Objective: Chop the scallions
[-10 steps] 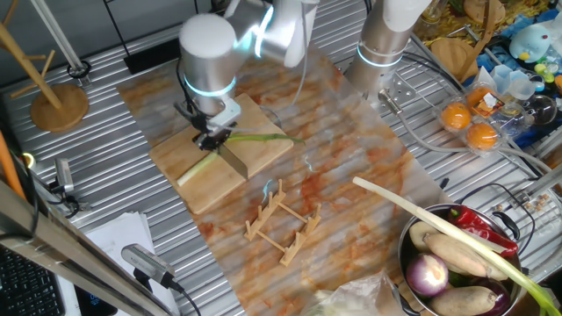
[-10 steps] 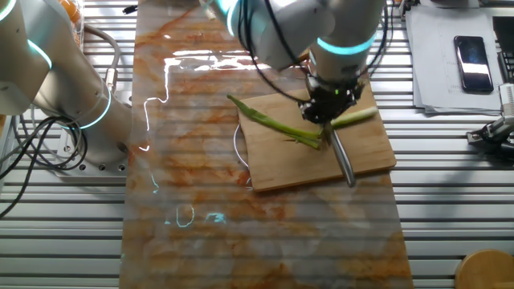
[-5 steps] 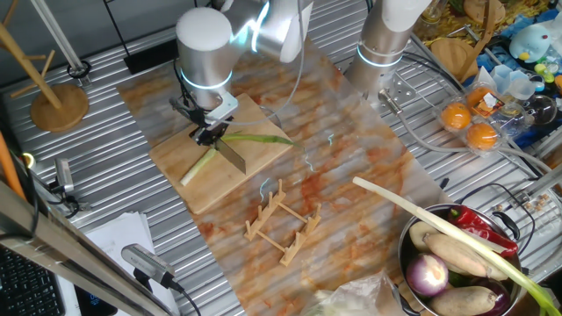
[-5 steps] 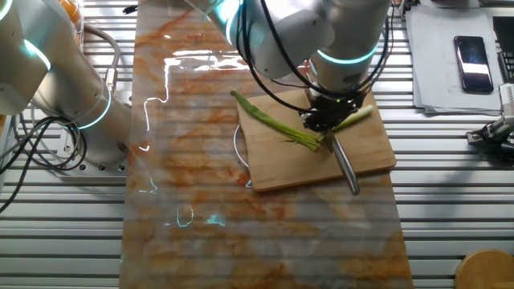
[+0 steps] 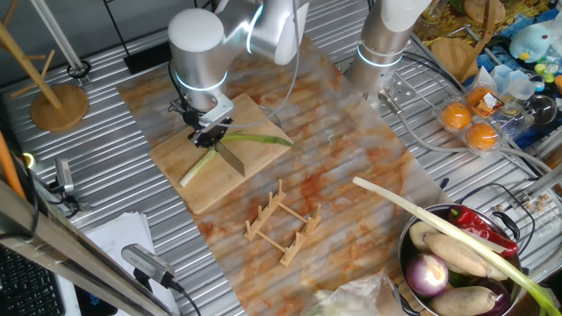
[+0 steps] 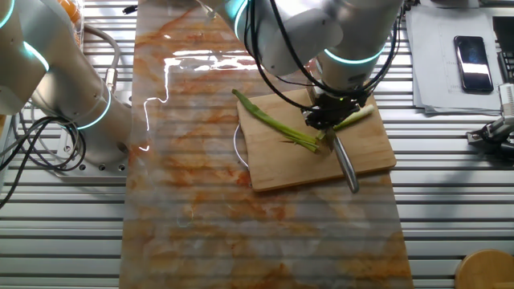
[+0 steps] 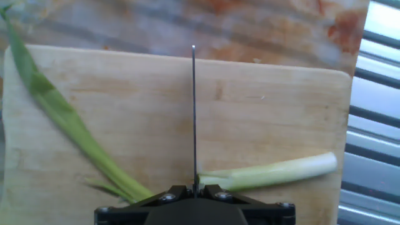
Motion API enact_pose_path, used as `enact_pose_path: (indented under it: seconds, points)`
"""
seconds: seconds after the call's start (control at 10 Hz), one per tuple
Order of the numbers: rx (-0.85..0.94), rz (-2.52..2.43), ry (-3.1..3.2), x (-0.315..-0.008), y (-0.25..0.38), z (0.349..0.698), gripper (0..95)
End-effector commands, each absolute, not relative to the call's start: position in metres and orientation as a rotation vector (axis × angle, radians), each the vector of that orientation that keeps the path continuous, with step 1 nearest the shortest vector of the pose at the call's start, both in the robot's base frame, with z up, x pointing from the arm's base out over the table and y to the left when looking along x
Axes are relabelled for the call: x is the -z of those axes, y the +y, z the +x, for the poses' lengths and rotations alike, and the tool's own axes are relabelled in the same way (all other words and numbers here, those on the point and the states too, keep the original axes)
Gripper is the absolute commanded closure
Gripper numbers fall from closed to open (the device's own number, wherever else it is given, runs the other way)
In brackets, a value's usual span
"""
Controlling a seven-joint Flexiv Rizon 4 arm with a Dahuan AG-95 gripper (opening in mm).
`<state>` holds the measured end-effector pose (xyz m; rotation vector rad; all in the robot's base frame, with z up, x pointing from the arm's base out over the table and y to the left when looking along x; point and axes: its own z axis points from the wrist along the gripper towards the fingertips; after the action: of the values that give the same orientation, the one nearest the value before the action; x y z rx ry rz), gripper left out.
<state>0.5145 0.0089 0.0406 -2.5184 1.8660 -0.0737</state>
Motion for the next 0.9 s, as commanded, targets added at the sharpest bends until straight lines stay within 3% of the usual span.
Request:
enact_pose_path:
  seconds: [0.1,0.9]
  points:
    - [0.068,-2.527,1.884,-0.042,0.017,0.516,95.0]
    - [0.023,-2.482,1.916,-0.043,0.05,0.512,95.0]
